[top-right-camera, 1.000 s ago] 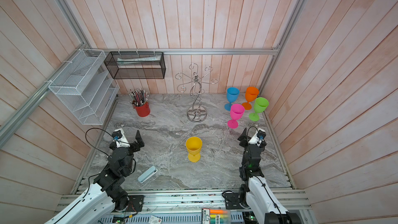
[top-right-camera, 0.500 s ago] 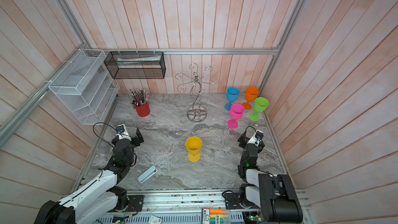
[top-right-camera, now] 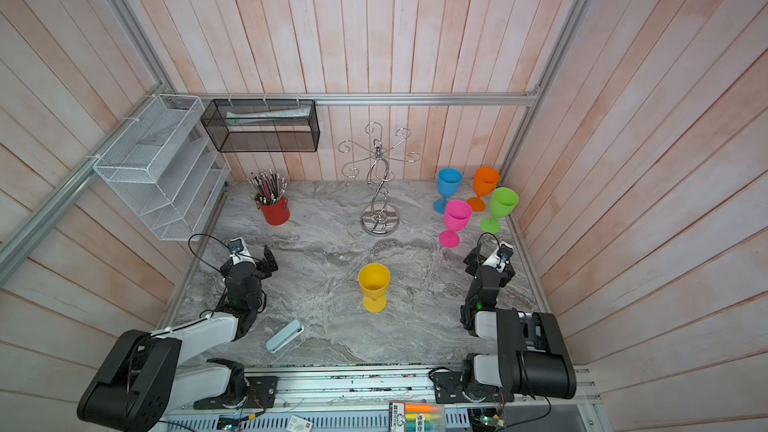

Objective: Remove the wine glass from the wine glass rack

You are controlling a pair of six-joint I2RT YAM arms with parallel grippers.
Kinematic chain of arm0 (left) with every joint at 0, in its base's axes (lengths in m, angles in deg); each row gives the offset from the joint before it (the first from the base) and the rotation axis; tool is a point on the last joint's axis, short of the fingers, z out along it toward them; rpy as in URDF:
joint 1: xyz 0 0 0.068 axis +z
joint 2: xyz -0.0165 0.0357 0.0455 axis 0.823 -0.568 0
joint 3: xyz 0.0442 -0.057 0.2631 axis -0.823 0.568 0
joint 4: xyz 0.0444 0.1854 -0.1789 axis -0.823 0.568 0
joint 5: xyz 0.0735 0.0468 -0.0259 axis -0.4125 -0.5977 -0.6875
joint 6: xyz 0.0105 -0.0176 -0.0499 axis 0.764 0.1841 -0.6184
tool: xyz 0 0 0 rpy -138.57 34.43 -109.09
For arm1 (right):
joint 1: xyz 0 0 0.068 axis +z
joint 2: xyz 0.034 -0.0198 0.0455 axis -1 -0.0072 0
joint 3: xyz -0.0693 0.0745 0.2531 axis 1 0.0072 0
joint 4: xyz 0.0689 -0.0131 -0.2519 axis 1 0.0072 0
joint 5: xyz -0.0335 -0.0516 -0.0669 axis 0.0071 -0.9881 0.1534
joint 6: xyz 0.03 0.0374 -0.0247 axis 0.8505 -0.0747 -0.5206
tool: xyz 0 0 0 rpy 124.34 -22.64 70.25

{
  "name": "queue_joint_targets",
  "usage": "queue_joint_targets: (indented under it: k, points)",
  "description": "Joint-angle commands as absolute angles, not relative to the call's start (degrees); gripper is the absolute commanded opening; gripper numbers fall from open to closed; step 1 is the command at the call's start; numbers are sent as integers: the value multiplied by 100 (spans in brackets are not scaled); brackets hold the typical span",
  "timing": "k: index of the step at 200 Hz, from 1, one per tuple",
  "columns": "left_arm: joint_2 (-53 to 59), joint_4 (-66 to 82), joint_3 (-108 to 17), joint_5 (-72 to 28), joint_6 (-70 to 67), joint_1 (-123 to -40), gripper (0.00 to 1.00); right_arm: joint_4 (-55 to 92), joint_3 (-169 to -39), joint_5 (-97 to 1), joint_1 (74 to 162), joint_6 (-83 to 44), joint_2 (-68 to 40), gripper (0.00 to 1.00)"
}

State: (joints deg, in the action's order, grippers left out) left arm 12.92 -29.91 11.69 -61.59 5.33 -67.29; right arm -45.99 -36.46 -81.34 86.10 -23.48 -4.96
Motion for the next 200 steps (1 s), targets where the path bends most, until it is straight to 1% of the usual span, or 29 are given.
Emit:
queue_joint_targets:
  k: [1, 9, 31, 58, 86, 109, 126, 184, 200]
  points:
    - [987, -3972, 1178, -5841, 804, -6698, 100, -4505, -3859, -8232, 8596, -2317, -596, 89]
    - [882, -4037, 1121, -5695, 889, -6678, 100, -4328, -3902, -8145, 8590, -2337, -527, 89]
    - [748, -3671, 856, -5399, 883, -6572, 100, -4504, -3858, -8121, 8583, -2362, -578, 89]
    - [859, -3677, 945, -5062, 775, -6364, 100, -4824, -3738, -7709, 8635, -2647, -612, 89]
    - [961, -3663, 1017, -4445, 576, -5960, 100, -4819, -3773, -7683, 8668, -2713, -657, 89]
    - [877, -3710, 969, -4329, 797, -5793, 100, -4810, -3801, -7658, 8710, -2782, -691, 89]
    - [871, -3716, 954, -3806, 819, -5605, 100, -4737, -3873, -7585, 8712, -2816, -726, 88]
    - [731, -4202, 1039, -3653, 1024, -5496, 100, -4567, -4020, -7561, 8743, -2871, -815, 86]
    - [501, -4762, 1220, -3489, 1171, -5409, 100, -4559, -4027, -7563, 8739, -2871, -820, 86]
